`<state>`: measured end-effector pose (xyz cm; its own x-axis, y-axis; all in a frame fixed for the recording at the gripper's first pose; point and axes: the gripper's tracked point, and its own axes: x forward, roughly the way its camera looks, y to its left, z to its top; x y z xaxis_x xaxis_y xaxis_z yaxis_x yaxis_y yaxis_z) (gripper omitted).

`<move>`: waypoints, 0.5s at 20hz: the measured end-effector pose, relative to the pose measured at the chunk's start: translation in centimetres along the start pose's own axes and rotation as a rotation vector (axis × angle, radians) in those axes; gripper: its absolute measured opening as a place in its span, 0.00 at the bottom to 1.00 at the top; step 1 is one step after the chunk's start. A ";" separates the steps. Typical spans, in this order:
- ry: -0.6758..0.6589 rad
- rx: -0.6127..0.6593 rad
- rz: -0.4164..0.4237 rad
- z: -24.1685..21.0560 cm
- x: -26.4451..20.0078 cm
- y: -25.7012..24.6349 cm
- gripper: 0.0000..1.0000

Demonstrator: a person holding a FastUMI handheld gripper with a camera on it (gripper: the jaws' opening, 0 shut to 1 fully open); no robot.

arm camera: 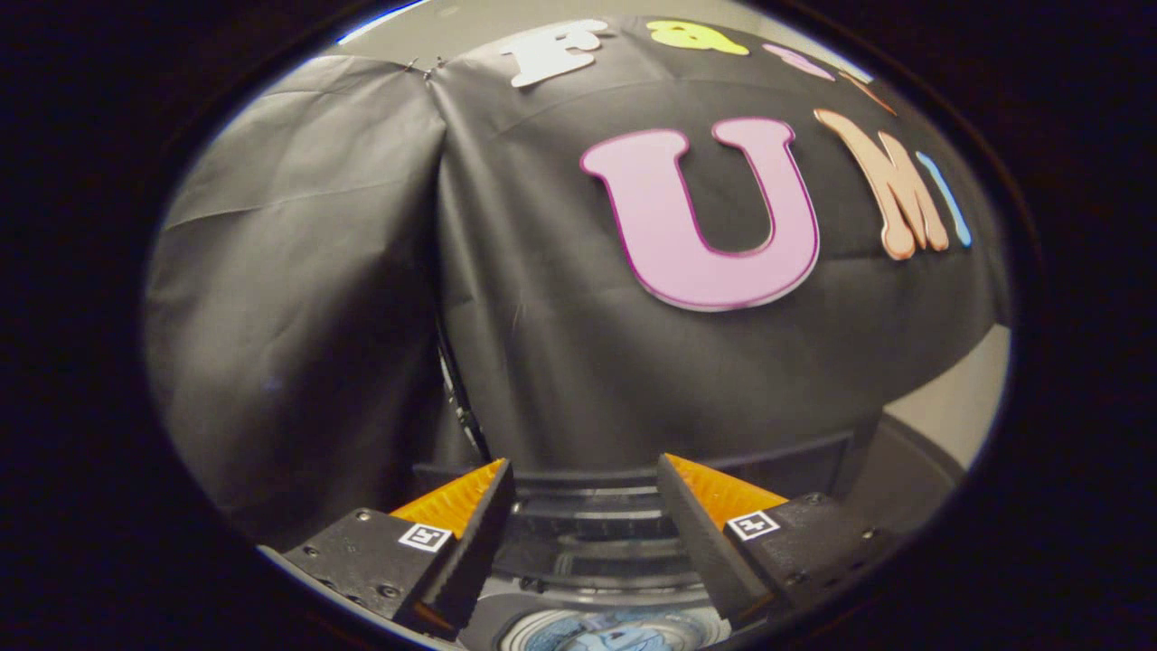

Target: Put the clothes into the washing machine and then close the washing machine lid.

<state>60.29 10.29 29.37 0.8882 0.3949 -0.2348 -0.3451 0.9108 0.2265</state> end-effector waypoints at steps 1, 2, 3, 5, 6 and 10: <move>-0.012 -0.025 -0.011 1.4 1.2 0.6 0.96; -0.005 -0.050 -0.022 0.5 2.8 0.7 0.96; 0.027 -0.062 -0.041 0.5 4.1 0.5 0.96; 0.079 -0.050 -0.060 0.2 6.0 1.2 0.96; 0.102 -0.052 -0.078 -0.7 5.9 0.9 0.96; 0.070 -0.088 -0.077 -0.9 5.1 1.1 0.98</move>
<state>64.21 13.40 27.60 0.8908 0.3285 -0.3140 -0.3052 0.9444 0.1221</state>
